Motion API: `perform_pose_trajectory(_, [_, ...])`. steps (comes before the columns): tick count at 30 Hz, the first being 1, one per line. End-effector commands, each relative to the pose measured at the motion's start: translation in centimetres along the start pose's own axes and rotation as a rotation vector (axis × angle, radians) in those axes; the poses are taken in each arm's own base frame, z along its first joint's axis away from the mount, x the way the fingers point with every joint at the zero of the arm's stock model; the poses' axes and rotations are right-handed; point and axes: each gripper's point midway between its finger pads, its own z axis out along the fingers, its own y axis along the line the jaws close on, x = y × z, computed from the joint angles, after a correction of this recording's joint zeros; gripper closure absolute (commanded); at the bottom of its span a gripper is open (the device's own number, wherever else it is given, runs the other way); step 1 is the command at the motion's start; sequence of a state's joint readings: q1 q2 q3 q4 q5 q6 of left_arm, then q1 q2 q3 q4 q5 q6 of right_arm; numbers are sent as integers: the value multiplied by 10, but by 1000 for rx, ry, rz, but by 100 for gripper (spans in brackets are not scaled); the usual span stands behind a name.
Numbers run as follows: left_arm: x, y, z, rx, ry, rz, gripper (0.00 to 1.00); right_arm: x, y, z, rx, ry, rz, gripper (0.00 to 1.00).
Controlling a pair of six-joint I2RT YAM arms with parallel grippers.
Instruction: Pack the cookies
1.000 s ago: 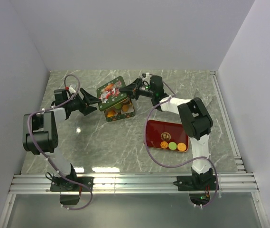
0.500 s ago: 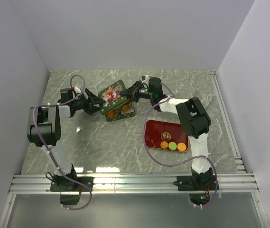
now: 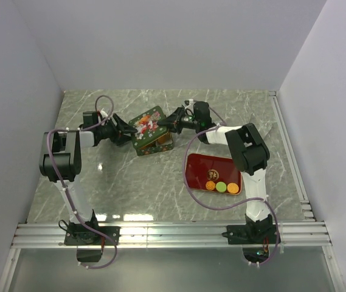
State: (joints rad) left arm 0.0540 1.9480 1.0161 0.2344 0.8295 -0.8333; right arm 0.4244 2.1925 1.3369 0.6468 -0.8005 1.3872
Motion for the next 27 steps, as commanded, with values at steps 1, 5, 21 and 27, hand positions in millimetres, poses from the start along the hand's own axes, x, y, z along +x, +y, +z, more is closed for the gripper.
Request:
perform_pose_trajectory(1, [-14,-14,4,-2,-17,88,32,-7,-16,-10,38,-15,-6,100])
perform_pose_trajectory(5, [-16,-13,6,-23,-15,112,34,-9,-30,-17,78,-17,-4,86])
perform_pose_trajectory(21, [-12,-24,32,-51,49,183,36,-19,-54,-45,222,-45,-7,43])
perform_pose_trajectory(27, [-15,-24,35,-51,54,189,37,-23,-63,-62,386,-30,-64,23])
